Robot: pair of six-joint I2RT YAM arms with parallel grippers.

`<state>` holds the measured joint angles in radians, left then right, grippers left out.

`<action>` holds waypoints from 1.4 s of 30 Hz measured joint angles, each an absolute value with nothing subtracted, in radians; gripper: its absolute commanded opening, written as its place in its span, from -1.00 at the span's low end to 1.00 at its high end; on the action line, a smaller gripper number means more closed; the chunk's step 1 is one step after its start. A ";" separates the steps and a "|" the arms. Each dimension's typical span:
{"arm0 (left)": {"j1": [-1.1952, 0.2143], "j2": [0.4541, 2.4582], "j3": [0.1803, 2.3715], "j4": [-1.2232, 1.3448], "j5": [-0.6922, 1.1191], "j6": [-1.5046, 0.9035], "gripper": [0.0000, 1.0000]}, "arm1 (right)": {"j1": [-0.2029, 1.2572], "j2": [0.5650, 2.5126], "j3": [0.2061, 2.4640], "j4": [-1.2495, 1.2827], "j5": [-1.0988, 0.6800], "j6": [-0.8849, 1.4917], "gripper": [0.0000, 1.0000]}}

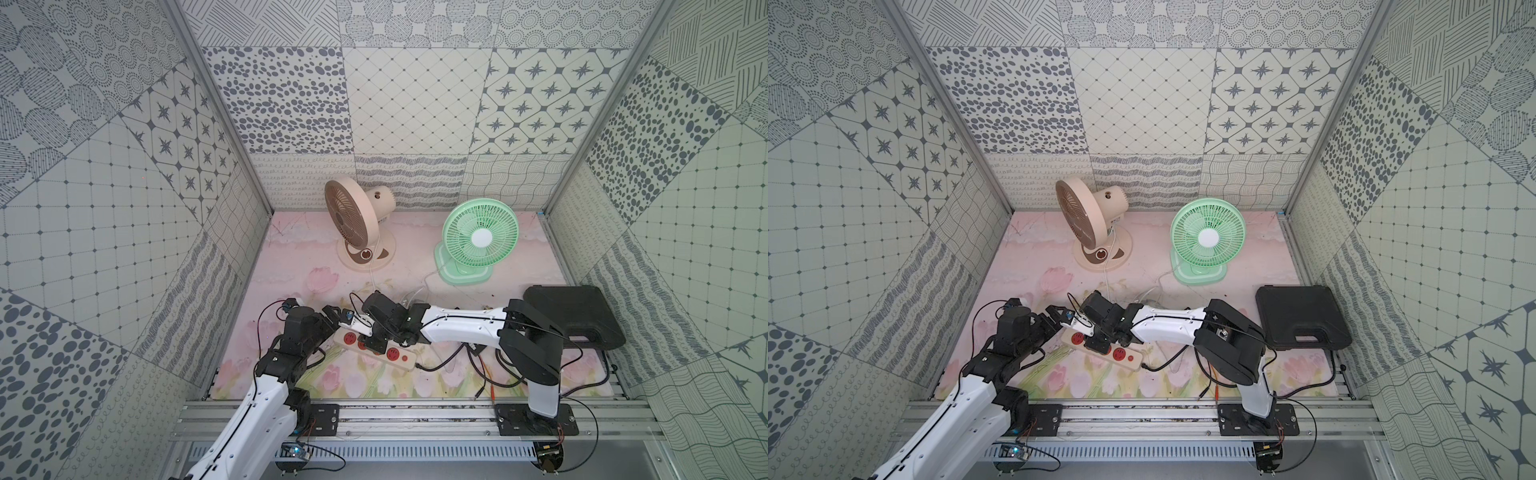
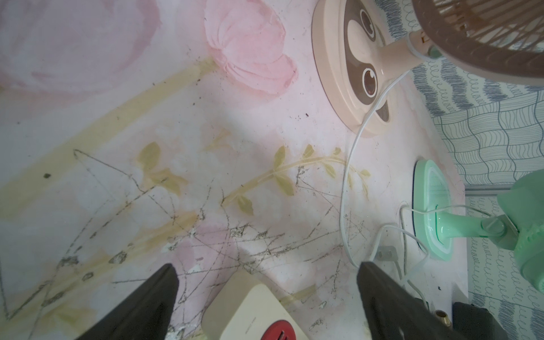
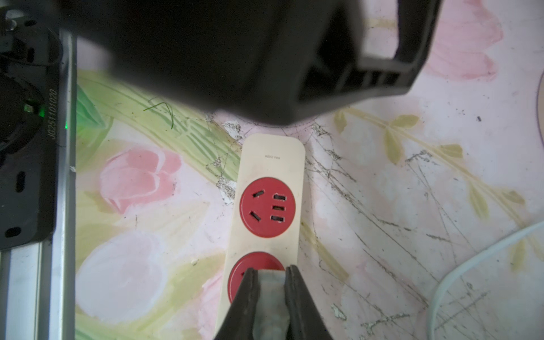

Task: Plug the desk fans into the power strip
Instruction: Insert the plug into the socket.

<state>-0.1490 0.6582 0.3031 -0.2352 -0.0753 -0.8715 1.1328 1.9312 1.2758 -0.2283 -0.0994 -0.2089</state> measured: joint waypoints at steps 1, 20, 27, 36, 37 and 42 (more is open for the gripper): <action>-0.149 0.659 0.303 -0.235 -0.073 -0.871 0.99 | 1.132 1.930 1.269 -0.221 -0.102 -0.209 -1.00; -0.149 0.658 0.303 -0.228 -0.049 -0.871 0.99 | 1.113 1.905 1.197 -0.142 -0.168 -0.326 -1.00; -0.149 0.655 0.303 -0.228 -0.049 -0.871 0.99 | 1.124 1.912 1.205 -0.150 -0.149 -0.342 -1.00; -0.149 0.656 0.303 -0.228 -0.049 -0.869 0.99 | 1.142 1.912 1.202 -0.159 -0.112 -0.350 -1.00; -0.149 0.656 0.303 -0.228 -0.049 -0.869 0.99 | 1.145 1.911 1.201 -0.158 -0.104 -0.350 -1.00; -0.146 0.678 0.303 -0.228 -0.049 -0.871 0.99 | 1.154 1.913 1.204 -0.161 -0.081 -0.352 -1.00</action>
